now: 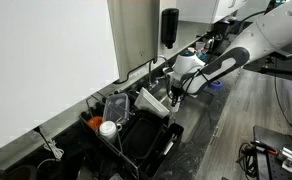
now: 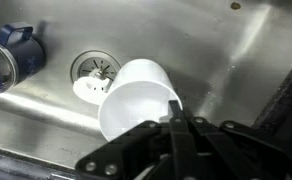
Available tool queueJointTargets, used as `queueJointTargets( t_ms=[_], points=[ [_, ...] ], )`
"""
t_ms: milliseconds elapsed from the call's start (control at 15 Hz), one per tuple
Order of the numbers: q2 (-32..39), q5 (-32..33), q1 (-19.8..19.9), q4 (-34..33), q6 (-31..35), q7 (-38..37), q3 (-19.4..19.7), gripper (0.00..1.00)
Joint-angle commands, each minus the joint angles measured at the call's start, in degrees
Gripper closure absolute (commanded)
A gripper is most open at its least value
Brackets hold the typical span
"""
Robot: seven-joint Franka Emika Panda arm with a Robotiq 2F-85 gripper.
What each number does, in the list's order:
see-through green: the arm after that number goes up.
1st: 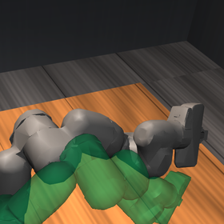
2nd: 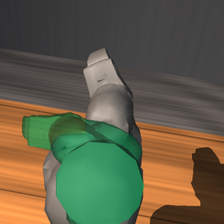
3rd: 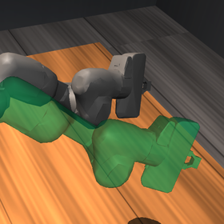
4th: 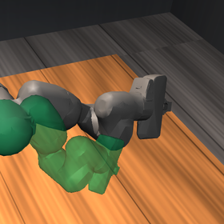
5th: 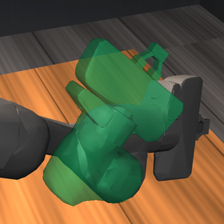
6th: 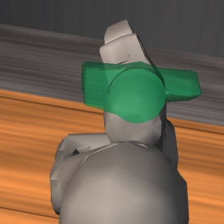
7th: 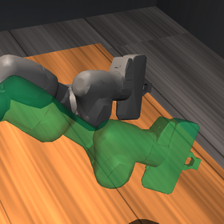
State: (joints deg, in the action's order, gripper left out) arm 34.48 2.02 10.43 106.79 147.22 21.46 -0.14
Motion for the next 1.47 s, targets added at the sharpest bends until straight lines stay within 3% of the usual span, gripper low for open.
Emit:
queueJointTargets(
  t_ms=[0,333,733,800,1000,1067,1400],
  points=[
    [-9.08,0.67,1.63,10.37,1.82,5.43,-1.65,1.0],
    [-15.9,-5.0,6.12,17.15,3.57,23.85,-7.41,1.0],
    [-23.51,-16.93,7.17,21.9,-0.19,48.51,-9.56,1.0],
    [-24.62,-18.42,9.36,22.46,-1.01,52.72,-11.88,1.0],
    [-27.48,-24.75,10.86,23.33,-3.83,65.37,-13.61,1.0],
    [-28.57,-27.64,7.04,23.64,-5.08,69.74,-9.5,1.0],
    [-32.84,-32.15,3.51,24.86,-10.74,82.17,-3.97,1.0]
  ],
)
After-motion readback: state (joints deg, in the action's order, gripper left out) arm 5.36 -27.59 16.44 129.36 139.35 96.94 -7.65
